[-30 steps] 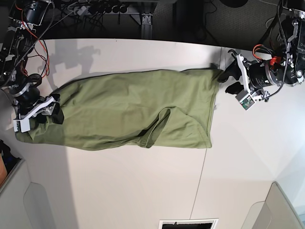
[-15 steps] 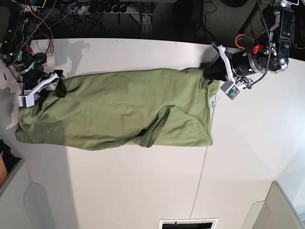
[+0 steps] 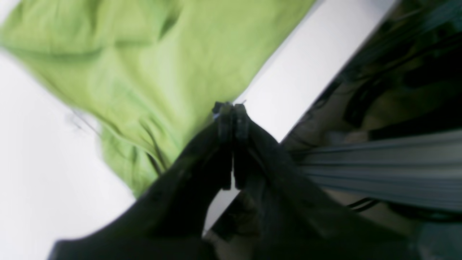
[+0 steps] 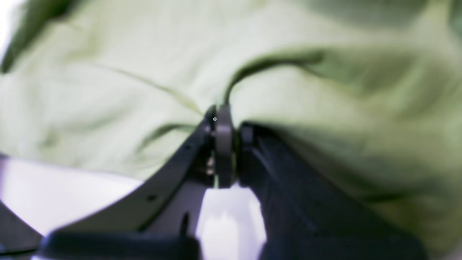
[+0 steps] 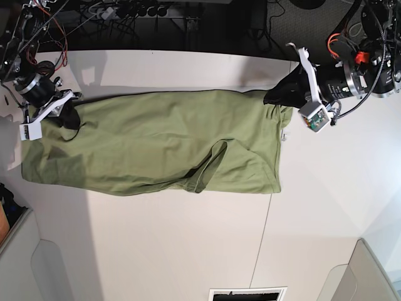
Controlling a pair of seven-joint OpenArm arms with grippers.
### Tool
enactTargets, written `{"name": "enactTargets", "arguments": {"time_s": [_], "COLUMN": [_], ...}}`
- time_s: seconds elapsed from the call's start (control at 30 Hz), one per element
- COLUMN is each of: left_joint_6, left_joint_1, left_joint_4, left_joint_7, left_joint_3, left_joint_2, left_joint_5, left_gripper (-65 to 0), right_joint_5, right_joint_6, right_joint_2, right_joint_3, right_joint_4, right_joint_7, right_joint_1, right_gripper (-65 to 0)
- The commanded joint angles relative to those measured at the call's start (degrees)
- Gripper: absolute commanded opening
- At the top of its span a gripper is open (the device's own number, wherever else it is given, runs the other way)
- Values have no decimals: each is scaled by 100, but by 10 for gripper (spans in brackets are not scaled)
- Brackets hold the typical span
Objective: Layout the t-shirt on the table in an organized manner, then fold the t-shirt properly
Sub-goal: 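Lift the shirt with both grippers and stretch it into a long roll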
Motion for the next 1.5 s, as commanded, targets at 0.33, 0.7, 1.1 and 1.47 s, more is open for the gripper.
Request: {"name": "enactTargets", "arguments": {"time_s": [0.33,0.7,1.1,1.47], "left_joint_6": [-43,-43,39,844], "left_joint_1": [52,-39,-295,-236], "left_joint_4": [63,-1331,-1438,-750], "left_joint_7": [-278,-1207,-1681,-1652], "left_joint_3": [-817,955,1729,1370], "left_joint_2": [-76,457,1110,866], "left_joint_5": [-181,1462,3215,3213], "left_gripper": [-650,-288,-339,-650], "right_joint_5": [254,-133,-214,-188], "right_joint_6": [42,39,37,39], "right_joint_2": [157,26,28,33], "right_joint_3": [531,-417,-501,-485], "right_joint_4": [1003,535,535,566], "right_joint_7": [413,398,372,238], "right_joint_1": [256,374,374,358], "right_gripper": [-650,-650,-650,-650]}}
